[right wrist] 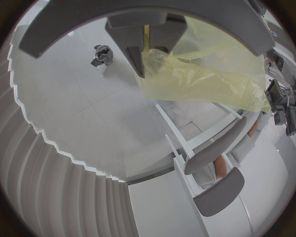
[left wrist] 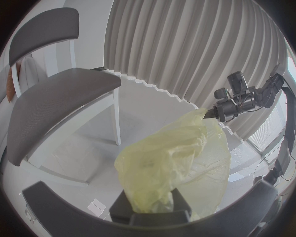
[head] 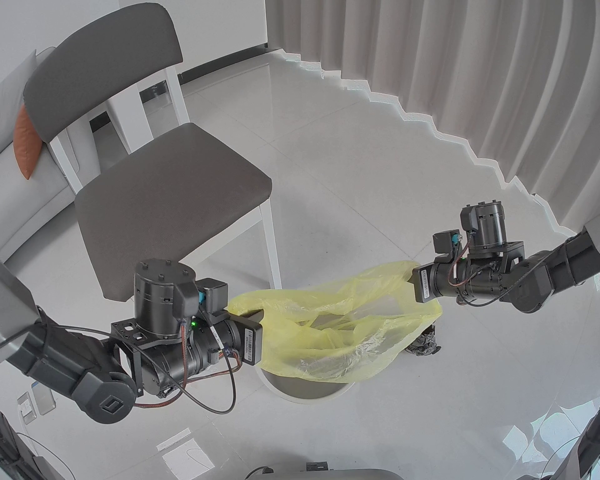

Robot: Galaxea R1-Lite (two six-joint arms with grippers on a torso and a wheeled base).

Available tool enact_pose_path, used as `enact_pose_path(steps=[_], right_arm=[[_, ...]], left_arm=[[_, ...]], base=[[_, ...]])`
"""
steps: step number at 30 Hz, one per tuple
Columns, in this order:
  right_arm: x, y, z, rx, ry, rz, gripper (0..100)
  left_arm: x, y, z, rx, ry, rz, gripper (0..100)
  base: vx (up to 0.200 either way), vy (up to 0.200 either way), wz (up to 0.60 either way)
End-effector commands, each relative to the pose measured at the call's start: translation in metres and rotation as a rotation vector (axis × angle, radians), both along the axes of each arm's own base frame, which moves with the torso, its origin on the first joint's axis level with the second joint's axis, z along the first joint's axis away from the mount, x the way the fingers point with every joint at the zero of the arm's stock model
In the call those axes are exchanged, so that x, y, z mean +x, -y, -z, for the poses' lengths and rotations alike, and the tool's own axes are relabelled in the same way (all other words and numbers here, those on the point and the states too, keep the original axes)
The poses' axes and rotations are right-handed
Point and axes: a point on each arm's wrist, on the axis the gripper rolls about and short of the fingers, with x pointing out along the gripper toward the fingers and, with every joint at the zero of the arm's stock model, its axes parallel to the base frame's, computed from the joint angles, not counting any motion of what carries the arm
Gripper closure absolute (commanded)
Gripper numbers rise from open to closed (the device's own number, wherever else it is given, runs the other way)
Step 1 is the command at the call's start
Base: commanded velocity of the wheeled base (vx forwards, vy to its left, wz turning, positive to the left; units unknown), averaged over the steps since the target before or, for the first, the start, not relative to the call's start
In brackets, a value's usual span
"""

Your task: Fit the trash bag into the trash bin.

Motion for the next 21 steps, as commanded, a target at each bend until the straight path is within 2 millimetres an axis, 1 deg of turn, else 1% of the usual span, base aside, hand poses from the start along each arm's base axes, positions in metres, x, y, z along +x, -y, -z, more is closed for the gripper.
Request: enact_pose_path(steps=[1, 3, 6, 9, 11, 12, 14, 15, 17, 19, 21], right_arm=[[0.015, -0.004, 0.014, -0.005, -0.022, 0.002, 100], [0.023, -0.007, 0.022, -0.010, -0.030, 0.002, 100], [0.032, -0.007, 0.028, -0.010, -0.035, 0.005, 100], [0.034, -0.009, 0.037, -0.011, -0.061, -0.010, 100], [0.034, -0.008, 0.038, -0.011, -0.062, -0.010, 100], [0.034, -0.009, 0.050, -0.028, -0.090, -0.024, 100], [0.034, -0.009, 0.056, -0.033, -0.105, -0.024, 100], [0.034, -0.008, 0.063, -0.037, -0.119, -0.022, 100], [0.032, -0.007, 0.072, -0.042, -0.136, -0.023, 100], [0.028, -0.007, 0.079, -0.044, -0.137, -0.026, 100], [0.026, -0.006, 0.081, -0.045, -0.134, -0.028, 100]], left_arm=[[0.010, -0.001, 0.021, 0.037, -0.058, -0.021, 100], [0.016, -0.002, 0.028, 0.038, -0.061, -0.037, 100], [0.020, -0.003, 0.030, 0.022, -0.036, -0.047, 100], [0.014, -0.007, 0.032, 0.027, -0.049, -0.047, 100], [0.014, -0.007, 0.033, 0.028, -0.050, -0.047, 100], [0.009, -0.009, 0.040, 0.041, -0.076, -0.045, 100], [0.009, -0.009, 0.044, 0.047, -0.089, -0.047, 100], [0.007, -0.008, 0.049, 0.044, -0.112, -0.050, 100], [0.005, -0.005, 0.052, 0.035, -0.129, -0.052, 100], [-0.001, -0.005, 0.053, 0.034, -0.142, -0.043, 100], [-0.005, -0.006, 0.053, 0.037, -0.148, -0.041, 100]], base=[[0.000, 0.000, 0.00], [0.000, 0.000, 0.00], [0.000, 0.000, 0.00], [0.000, 0.000, 0.00], [0.000, 0.000, 0.00], [0.000, 0.000, 0.00], [0.000, 0.000, 0.00], [0.000, 0.000, 0.00], [0.000, 0.000, 0.00], [0.000, 0.000, 0.00], [0.000, 0.000, 0.00]])
